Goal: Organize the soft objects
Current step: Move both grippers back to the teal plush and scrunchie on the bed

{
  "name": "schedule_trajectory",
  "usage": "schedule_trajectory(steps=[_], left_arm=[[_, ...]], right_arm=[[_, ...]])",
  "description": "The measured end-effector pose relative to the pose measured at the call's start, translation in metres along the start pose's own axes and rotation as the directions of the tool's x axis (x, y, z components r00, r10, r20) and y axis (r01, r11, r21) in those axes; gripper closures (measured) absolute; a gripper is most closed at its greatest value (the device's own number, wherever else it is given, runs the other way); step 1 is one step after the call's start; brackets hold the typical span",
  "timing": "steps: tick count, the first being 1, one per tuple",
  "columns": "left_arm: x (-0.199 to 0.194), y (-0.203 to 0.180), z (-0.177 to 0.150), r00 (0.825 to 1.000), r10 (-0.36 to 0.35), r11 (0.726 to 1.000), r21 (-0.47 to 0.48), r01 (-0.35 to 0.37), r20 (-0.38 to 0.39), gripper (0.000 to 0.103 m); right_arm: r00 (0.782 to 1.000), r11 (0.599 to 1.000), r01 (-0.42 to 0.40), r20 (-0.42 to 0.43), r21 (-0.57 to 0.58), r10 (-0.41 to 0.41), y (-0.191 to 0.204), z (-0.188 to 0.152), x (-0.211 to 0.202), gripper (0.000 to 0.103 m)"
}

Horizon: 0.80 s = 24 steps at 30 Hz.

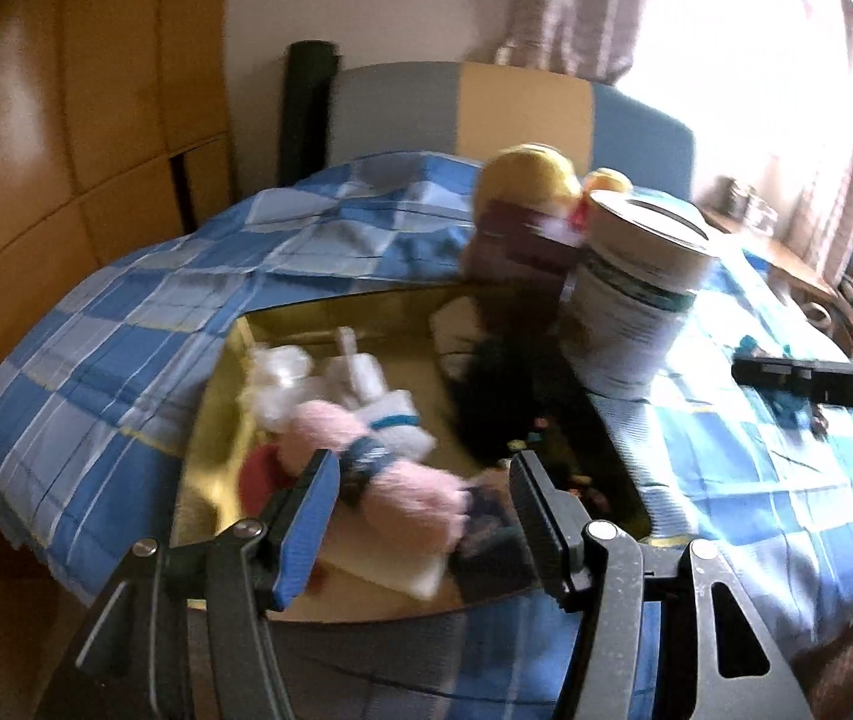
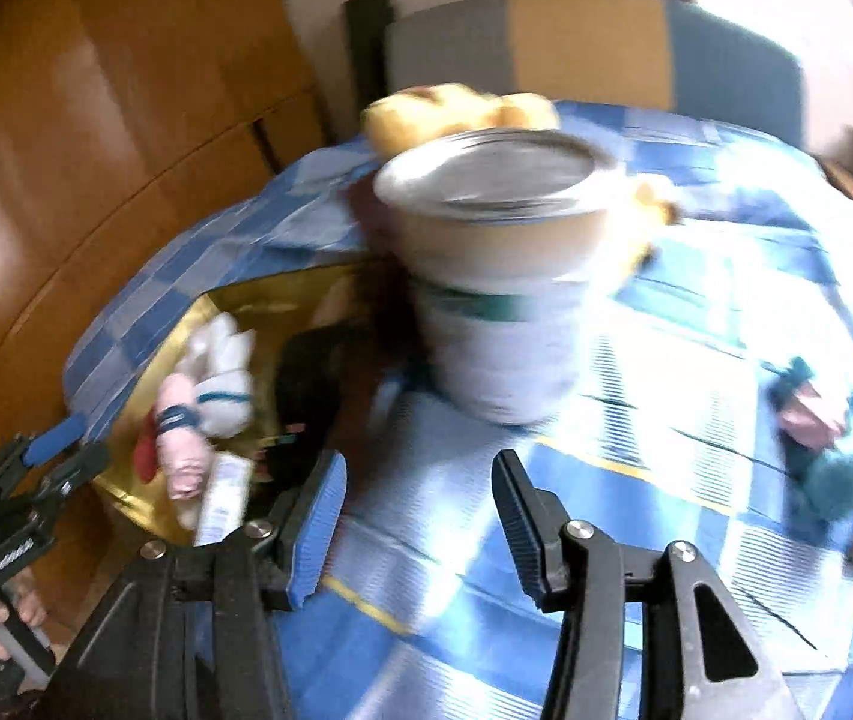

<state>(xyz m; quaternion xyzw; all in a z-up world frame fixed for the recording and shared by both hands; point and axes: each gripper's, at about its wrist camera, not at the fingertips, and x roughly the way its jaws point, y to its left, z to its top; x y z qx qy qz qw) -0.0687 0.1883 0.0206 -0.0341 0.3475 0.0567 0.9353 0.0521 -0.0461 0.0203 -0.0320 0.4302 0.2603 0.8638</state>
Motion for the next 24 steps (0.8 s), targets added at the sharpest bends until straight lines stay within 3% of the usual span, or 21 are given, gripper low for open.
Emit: schedule_trajectory(steps=[6,11,14,19,20,24], left_arm=[[0.004,-0.044,0.005,0.998,-0.061,0.993,0.103,0.062,-0.009,0.043],[0.01,-0.082,0.01,0.994,-0.109,0.977,0.181,0.112,-0.024,0.043],[0.014,-0.106,0.012,0.99,-0.136,0.964,0.226,0.141,-0.036,0.043],[0.025,-0.148,0.017,0.981,-0.18,0.937,0.291,0.193,-0.069,0.043],[0.028,-0.157,0.017,0.979,-0.189,0.93,0.305,0.204,-0.076,0.043],[0.043,-0.19,0.022,0.965,-0.234,0.904,0.339,0.26,-0.116,0.043]], right_arm=[[0.99,0.984,0.126,0.053,0.127,-0.134,-0.069,-0.002,-0.029,0.052],[0.961,0.932,0.237,0.074,0.275,-0.266,-0.138,-0.005,-0.05,0.052],[0.933,0.879,0.308,0.066,0.365,-0.354,-0.181,-0.008,-0.055,0.052],[0.878,0.752,0.392,0.027,0.53,-0.477,-0.248,-0.028,-0.06,0.052],[0.873,0.719,0.393,0.014,0.573,-0.488,-0.261,-0.035,-0.061,0.052],[0.883,0.621,0.332,-0.001,0.71,-0.47,-0.292,-0.054,-0.07,0.052]])
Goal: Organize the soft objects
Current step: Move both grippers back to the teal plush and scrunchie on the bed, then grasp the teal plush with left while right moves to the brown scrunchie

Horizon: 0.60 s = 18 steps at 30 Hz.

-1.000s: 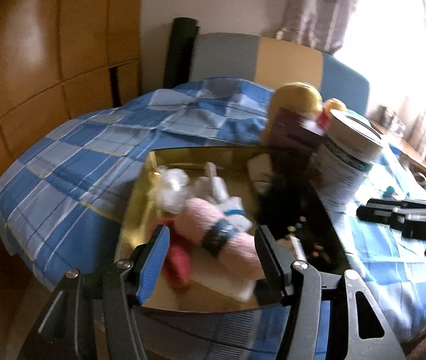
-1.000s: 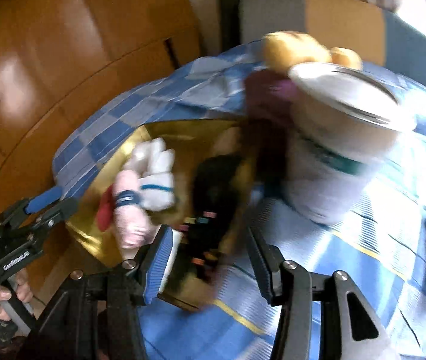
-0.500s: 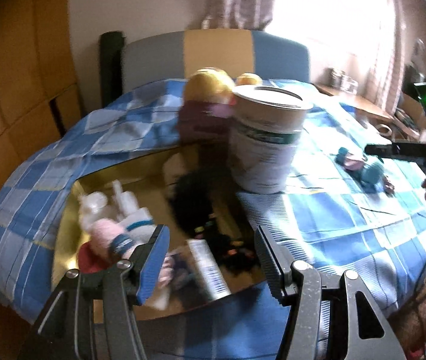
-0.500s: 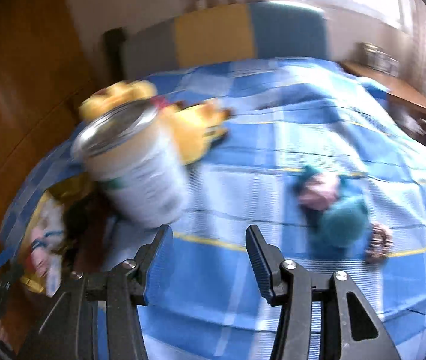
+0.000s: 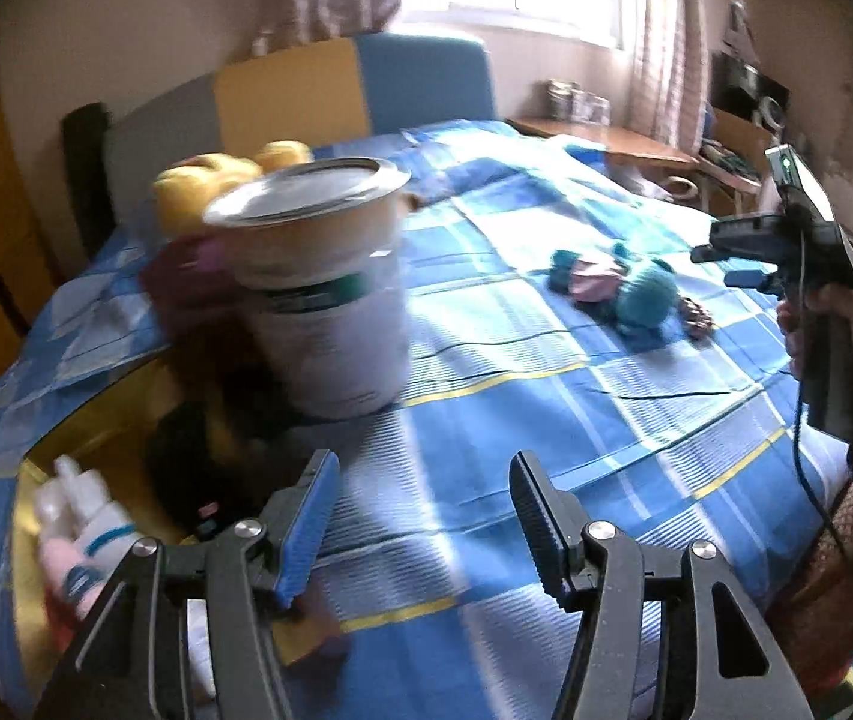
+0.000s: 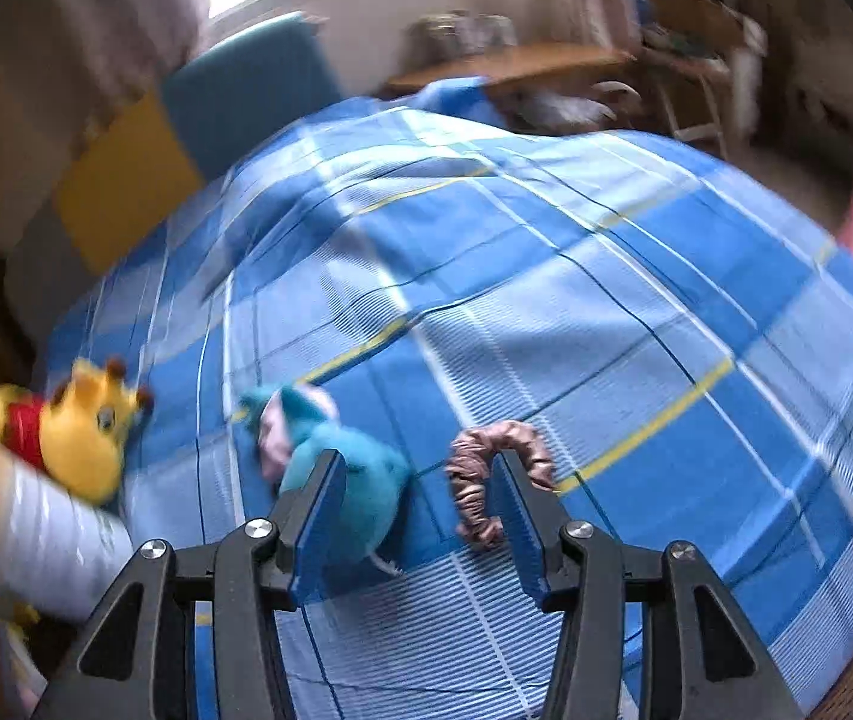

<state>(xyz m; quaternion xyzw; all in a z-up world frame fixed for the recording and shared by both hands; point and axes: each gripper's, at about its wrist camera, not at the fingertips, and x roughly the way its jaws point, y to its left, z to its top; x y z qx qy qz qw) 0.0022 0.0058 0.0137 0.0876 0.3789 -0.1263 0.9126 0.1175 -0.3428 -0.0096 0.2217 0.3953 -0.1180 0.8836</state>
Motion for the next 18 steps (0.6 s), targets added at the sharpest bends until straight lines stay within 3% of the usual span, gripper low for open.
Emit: schedule_trajectory(steps=[7,12,18], left_arm=[[0.047,-0.041,0.036,0.993,-0.115,0.993,0.024,0.116,-0.037,0.043],[0.087,-0.061,0.07,0.968,-0.236,0.971,-0.052,0.232,-0.086,0.043],[0.128,-0.104,0.107,0.941,-0.322,0.946,-0.083,0.315,-0.101,0.029]], right_arm=[[1.0,0.992,-0.012,-0.027,0.122,0.015,-0.02,0.0,0.003,0.052],[0.999,0.984,-0.033,-0.028,0.176,0.039,-0.029,0.0,0.001,0.052],[0.999,0.962,-0.043,-0.015,0.269,0.049,-0.047,0.0,-0.002,0.052]])
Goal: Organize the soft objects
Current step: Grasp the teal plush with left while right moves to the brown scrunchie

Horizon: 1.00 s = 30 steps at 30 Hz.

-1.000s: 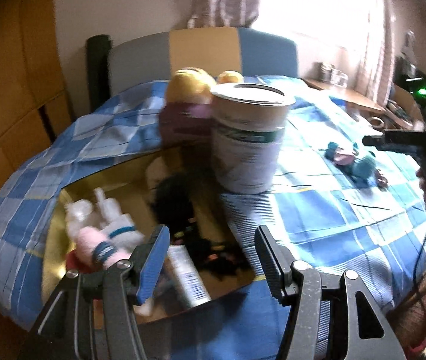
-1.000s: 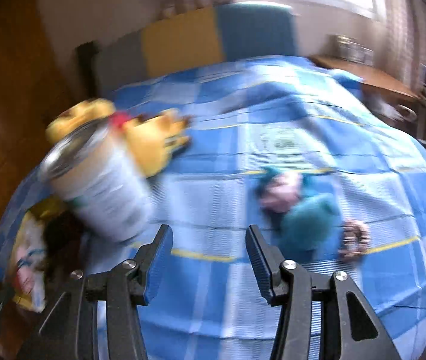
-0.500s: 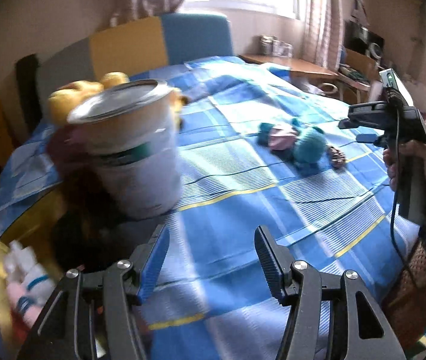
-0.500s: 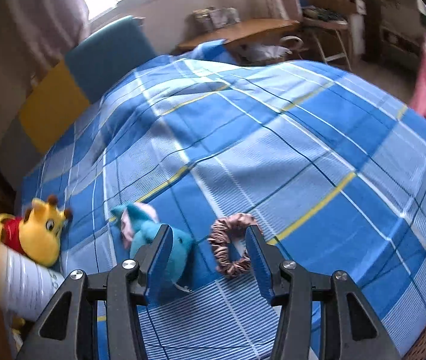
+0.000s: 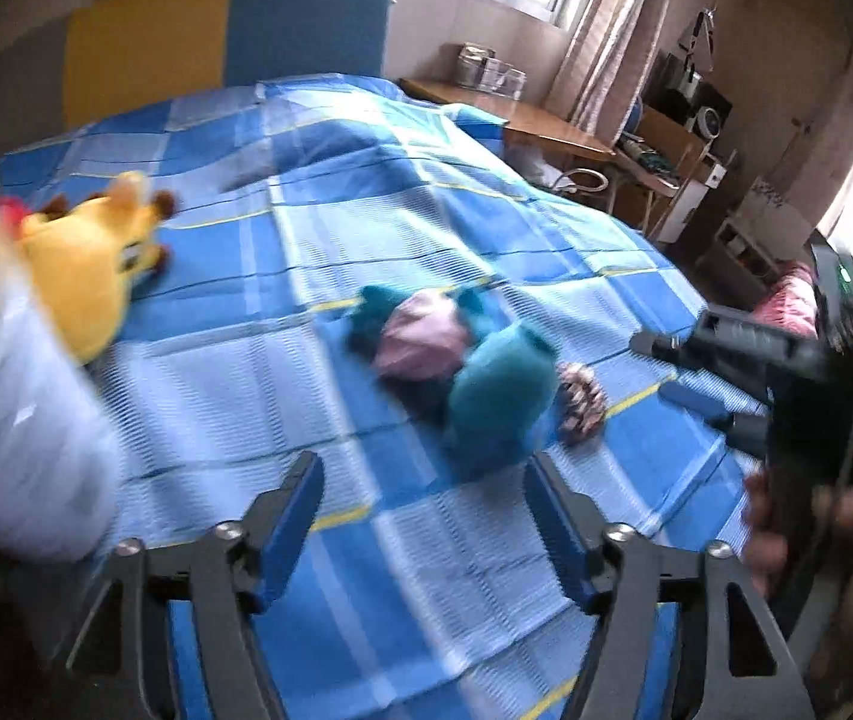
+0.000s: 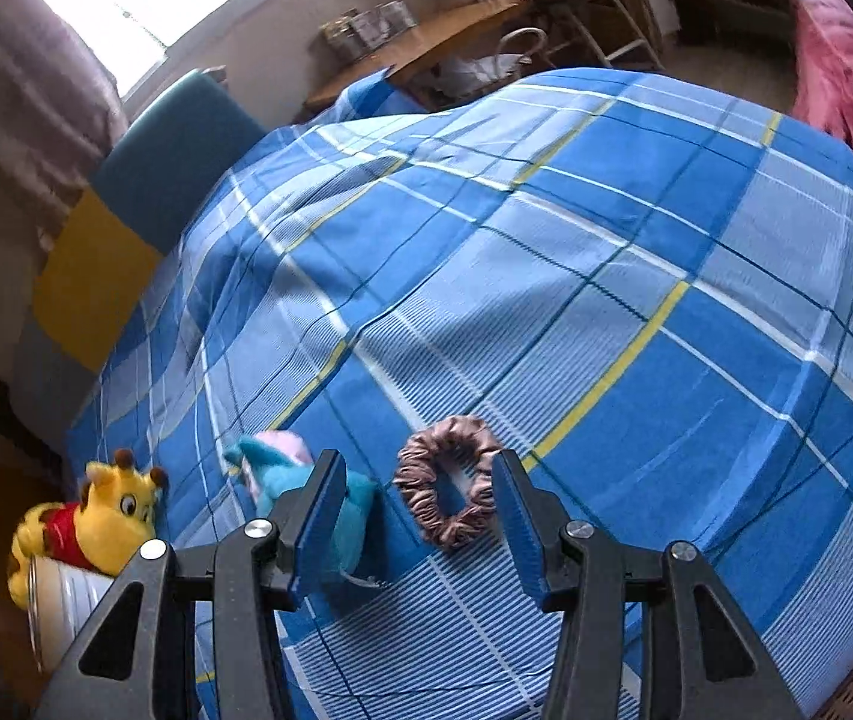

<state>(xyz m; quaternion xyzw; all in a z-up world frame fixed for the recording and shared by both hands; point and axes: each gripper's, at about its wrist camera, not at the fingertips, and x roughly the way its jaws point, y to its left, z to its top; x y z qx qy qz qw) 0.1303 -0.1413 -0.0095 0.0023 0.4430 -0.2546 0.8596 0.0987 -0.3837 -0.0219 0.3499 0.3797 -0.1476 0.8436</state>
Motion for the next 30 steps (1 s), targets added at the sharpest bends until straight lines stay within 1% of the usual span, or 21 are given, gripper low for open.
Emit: schedule_trajectory(steps=[2,6,11,12,14,15,16,18,20,21,24,29,30], left_arm=[[0.021,-0.013,0.012,1.0,-0.019,1.0,-0.005,0.019,-0.017,0.029],[0.057,-0.031,0.028,0.999,-0.01,1.0,0.017,0.011,-0.041,0.029],[0.101,-0.039,0.04,0.997,0.026,1.0,0.012,-0.025,-0.078,0.025],[0.105,-0.038,0.041,0.997,0.006,1.0,0.005,-0.005,-0.078,0.023],[0.107,-0.036,0.041,0.998,-0.03,0.999,0.012,0.031,-0.061,0.043],[0.103,-0.035,0.041,0.996,-0.076,0.997,0.021,0.077,-0.055,0.058],[0.099,-0.035,0.04,0.995,-0.086,0.996,0.031,0.088,-0.047,0.061],[0.084,-0.034,0.033,0.997,-0.08,0.994,0.075,0.081,-0.017,0.064],[0.069,-0.027,0.025,0.995,-0.1,0.991,0.086,0.1,-0.006,0.064],[0.062,-0.023,0.021,0.995,-0.098,0.991,0.089,0.098,-0.002,0.064],[0.036,-0.012,0.004,0.995,-0.095,0.991,0.096,0.093,0.012,0.064],[-0.013,0.005,-0.03,0.996,-0.075,0.991,0.113,0.069,0.046,0.064],[-0.017,0.006,-0.035,0.996,-0.068,0.991,0.118,0.062,0.051,0.064]], right_arm=[[1.0,0.999,-0.005,0.001,0.047,0.005,-0.009,0.003,0.0,0.052],[1.0,0.994,-0.015,0.005,0.105,0.015,-0.02,0.004,-0.002,0.052],[1.0,0.995,-0.008,-0.006,0.1,0.009,-0.019,0.004,0.001,0.052],[1.0,0.996,-0.005,-0.01,0.094,0.005,-0.018,0.004,0.002,0.052],[1.0,0.996,0.001,-0.014,0.088,0.001,-0.018,0.004,0.003,0.052],[1.0,0.996,0.005,-0.017,0.087,-0.004,-0.019,0.003,0.004,0.052],[1.0,0.996,0.007,-0.019,0.088,-0.005,-0.019,0.003,0.004,0.052],[1.0,0.996,0.008,-0.019,0.088,-0.006,-0.019,0.003,0.005,0.052],[1.0,0.997,0.017,-0.016,0.079,-0.016,-0.018,0.003,0.006,0.052],[1.0,0.997,0.024,-0.019,0.074,-0.022,-0.018,0.002,0.007,0.052],[0.997,0.998,0.047,-0.068,0.048,-0.044,-0.014,0.001,0.018,0.052],[0.985,0.993,0.104,-0.134,-0.054,-0.111,0.001,-0.006,0.037,0.05],[0.983,0.992,0.111,-0.141,-0.064,-0.119,0.002,-0.007,0.039,0.05]])
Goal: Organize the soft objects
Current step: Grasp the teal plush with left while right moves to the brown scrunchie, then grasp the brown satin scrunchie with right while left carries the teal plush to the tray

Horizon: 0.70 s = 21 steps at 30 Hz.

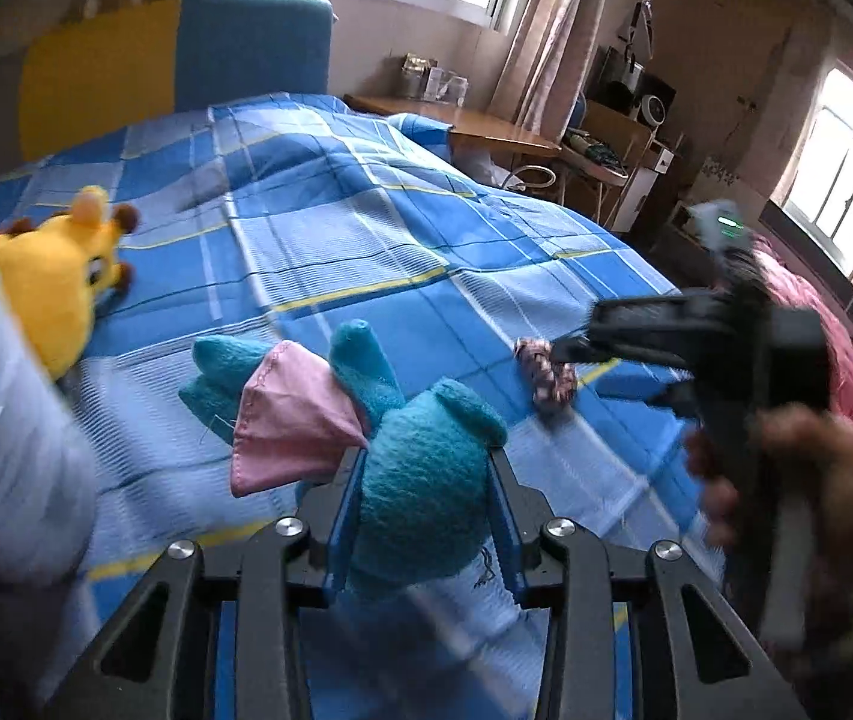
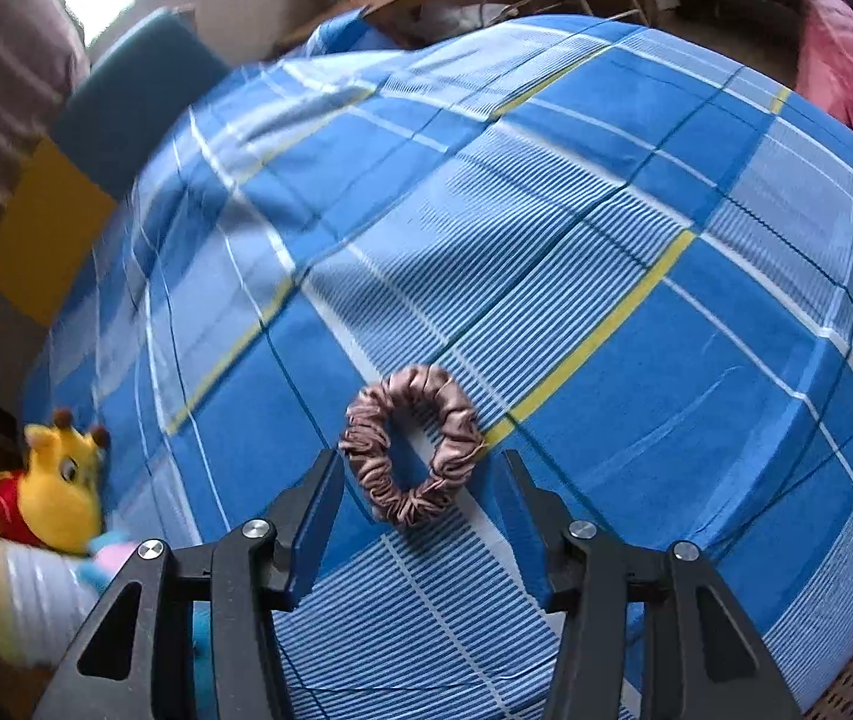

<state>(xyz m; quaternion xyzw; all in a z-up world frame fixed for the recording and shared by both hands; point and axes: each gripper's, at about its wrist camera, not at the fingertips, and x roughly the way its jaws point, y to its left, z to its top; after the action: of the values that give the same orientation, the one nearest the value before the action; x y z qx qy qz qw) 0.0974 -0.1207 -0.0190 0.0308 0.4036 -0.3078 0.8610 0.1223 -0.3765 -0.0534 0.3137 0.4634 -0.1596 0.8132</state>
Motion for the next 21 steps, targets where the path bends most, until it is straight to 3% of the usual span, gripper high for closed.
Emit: schedule_trajectory(steps=[6,10,12,13,15,21], left_arm=[[-0.043,0.002,-0.029,0.999,0.027,1.0,0.009,-0.028,0.035,0.064],[-0.065,0.004,-0.048,0.998,0.054,0.999,0.005,-0.054,0.044,0.064],[-0.074,0.006,-0.055,0.997,0.064,0.998,-0.002,-0.064,0.049,0.064],[-0.081,0.008,-0.06,0.996,0.072,0.997,-0.01,-0.071,0.055,0.064],[-0.09,0.01,-0.065,0.994,0.089,0.996,-0.025,-0.088,0.066,0.064],[-0.124,0.027,-0.081,0.982,0.159,0.985,-0.087,-0.15,0.105,0.064]], right_arm=[[0.995,0.992,0.092,-0.04,-0.082,-0.096,0.012,0.0,0.025,0.05],[0.99,0.979,0.139,0.005,-0.152,-0.14,0.02,-0.002,0.028,0.05],[0.986,0.965,0.168,0.024,-0.203,-0.167,0.026,-0.004,0.03,0.058],[0.98,0.953,0.197,0.034,-0.232,-0.194,0.028,-0.006,0.031,0.07],[0.98,0.947,0.201,0.042,-0.249,-0.197,0.031,-0.009,0.03,0.08],[0.972,0.915,0.235,0.053,-0.327,-0.231,0.039,-0.017,0.031,0.085]])
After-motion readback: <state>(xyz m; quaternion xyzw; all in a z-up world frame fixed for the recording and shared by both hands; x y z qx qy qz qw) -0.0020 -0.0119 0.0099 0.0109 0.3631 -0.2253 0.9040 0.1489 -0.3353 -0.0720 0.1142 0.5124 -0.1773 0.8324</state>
